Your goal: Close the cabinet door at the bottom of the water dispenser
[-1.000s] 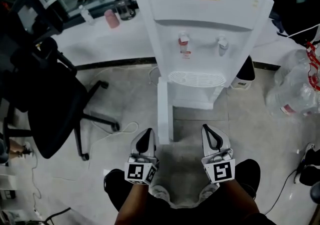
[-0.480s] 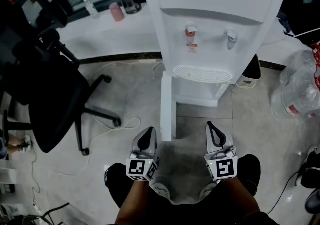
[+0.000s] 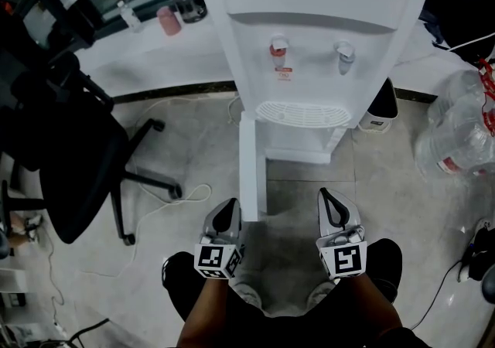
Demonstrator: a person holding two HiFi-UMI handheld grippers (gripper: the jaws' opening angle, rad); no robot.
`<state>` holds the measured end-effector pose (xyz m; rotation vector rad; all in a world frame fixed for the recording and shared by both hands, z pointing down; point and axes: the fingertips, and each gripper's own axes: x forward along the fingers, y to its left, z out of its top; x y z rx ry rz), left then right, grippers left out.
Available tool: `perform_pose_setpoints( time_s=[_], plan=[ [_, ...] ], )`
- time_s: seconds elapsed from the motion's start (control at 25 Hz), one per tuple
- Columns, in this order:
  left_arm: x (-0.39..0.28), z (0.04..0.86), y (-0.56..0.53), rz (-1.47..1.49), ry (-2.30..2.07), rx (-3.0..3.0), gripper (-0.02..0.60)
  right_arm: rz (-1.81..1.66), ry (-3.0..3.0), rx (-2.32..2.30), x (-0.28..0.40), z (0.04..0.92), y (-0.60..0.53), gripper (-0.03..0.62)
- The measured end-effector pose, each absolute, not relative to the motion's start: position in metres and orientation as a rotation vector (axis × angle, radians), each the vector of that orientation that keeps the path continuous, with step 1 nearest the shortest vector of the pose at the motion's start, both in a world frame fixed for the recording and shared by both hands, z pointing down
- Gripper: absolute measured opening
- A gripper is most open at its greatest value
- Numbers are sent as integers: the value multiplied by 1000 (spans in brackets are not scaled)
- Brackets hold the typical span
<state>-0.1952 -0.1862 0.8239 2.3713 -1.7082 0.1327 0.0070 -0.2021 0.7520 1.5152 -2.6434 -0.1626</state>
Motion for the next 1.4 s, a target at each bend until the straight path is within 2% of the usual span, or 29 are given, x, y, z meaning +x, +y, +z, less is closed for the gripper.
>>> perform_pose_setpoints(
  time_s=[0.72, 1.4],
  plan=[
    [-139, 830, -192, 197, -1519, 2472, 18, -120, -2621, 1551, 27, 765, -199, 3],
    [-88, 816, -235, 87, -1511, 2560, 18, -115, -2569, 1588, 50, 759, -217, 3]
  ],
)
